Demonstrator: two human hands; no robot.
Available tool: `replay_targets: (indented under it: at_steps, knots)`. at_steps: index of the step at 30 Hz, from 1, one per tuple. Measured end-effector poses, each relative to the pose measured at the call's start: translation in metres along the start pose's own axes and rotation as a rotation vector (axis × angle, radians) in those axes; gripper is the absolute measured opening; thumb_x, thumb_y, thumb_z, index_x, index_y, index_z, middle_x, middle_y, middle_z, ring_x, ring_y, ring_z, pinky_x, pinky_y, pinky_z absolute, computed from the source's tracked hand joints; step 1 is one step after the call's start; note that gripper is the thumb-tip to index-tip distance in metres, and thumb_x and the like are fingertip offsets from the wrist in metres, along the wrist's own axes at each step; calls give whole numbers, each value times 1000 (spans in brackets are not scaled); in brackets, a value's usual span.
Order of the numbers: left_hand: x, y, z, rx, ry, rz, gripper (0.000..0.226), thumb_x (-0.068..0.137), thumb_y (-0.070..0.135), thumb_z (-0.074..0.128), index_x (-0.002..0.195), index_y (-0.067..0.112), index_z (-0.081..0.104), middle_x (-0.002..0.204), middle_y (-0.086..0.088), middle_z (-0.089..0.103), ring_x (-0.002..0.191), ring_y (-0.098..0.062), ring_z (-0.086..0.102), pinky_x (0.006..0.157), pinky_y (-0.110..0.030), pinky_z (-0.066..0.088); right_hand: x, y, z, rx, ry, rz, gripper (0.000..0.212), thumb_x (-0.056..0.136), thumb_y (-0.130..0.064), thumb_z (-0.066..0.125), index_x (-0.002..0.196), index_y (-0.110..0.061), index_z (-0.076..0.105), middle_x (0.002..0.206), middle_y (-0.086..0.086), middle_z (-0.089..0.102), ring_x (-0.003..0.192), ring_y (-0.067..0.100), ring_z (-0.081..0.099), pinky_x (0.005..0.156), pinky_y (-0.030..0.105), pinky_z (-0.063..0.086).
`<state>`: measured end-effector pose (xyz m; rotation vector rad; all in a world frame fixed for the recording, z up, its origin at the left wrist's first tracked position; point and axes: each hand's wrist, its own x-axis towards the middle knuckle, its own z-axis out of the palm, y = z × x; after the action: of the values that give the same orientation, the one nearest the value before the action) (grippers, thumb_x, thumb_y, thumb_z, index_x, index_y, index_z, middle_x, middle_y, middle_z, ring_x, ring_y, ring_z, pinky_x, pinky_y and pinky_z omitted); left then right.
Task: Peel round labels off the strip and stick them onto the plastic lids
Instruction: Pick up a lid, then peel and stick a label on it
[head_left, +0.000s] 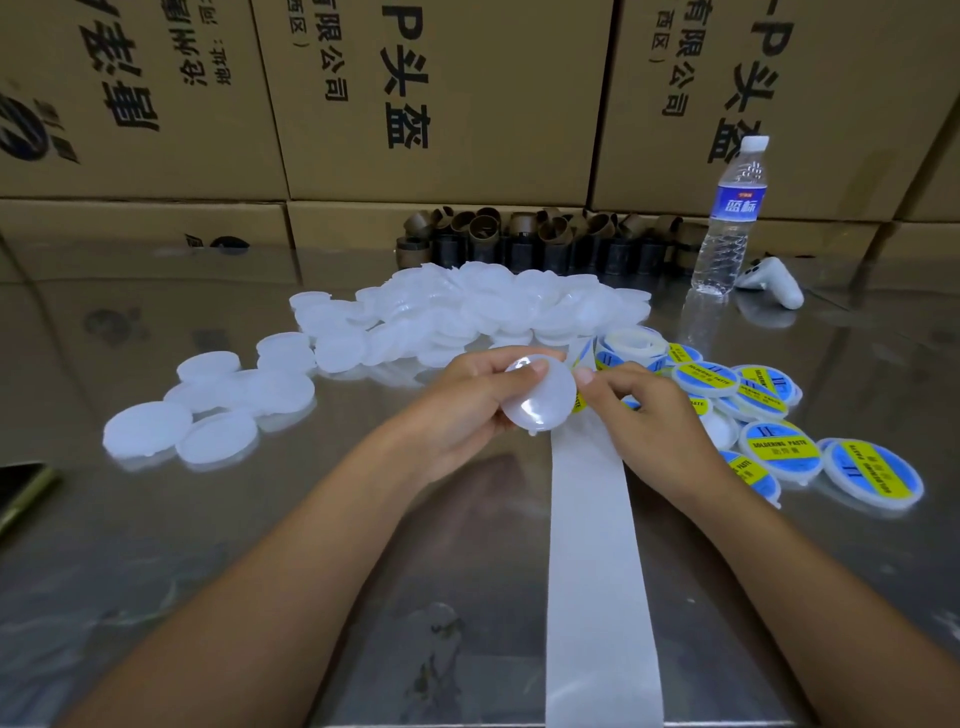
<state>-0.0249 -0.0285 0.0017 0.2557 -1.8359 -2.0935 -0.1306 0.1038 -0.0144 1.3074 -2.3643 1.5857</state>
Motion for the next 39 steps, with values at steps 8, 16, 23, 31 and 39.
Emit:
replay_targets:
  at_steps: [8, 16, 23, 31, 39]
  knots:
    - [8, -6, 7, -129, 171, -21, 22, 101, 11, 43, 95, 10, 64, 88, -2, 64, 73, -11, 60, 65, -24, 41, 4, 3, -1, 89, 1, 61, 15, 89, -14, 62, 86, -27, 70, 87, -2, 64, 66, 3, 51, 60, 8, 38]
    - [9, -9, 3, -121, 299, -5, 19, 102, 6, 39, 99, 8, 57, 96, -8, 68, 81, -19, 69, 77, -34, 55, 5, -1, -8, 466, -4, 196, 41, 84, 11, 55, 93, -28, 64, 79, -6, 67, 62, 7, 59, 58, 20, 46]
    - [5, -10, 10, 28, 87, -161, 35, 100, 26, 47, 114, -1, 64, 111, -17, 69, 99, -26, 67, 88, -37, 53, 5, 1, -7, 500, -69, 176, 46, 83, 13, 59, 103, -29, 56, 78, -7, 69, 78, 11, 63, 75, 28, 48]
    - [5, -14, 13, 106, 152, -53, 17, 90, 4, 61, 107, 4, 66, 102, -19, 67, 86, -25, 63, 85, -37, 52, 3, 7, -1, -42, 165, -75, 21, 82, -15, 70, 98, -27, 61, 80, -9, 47, 67, 2, 50, 64, 9, 37]
    - [5, -12, 14, 158, 113, -54, 25, 93, 6, 57, 118, 6, 64, 115, -23, 66, 95, -27, 63, 97, -46, 48, 6, 12, -2, -303, 238, -234, 30, 80, -19, 73, 110, -20, 70, 97, -7, 44, 95, 12, 41, 73, 12, 30]
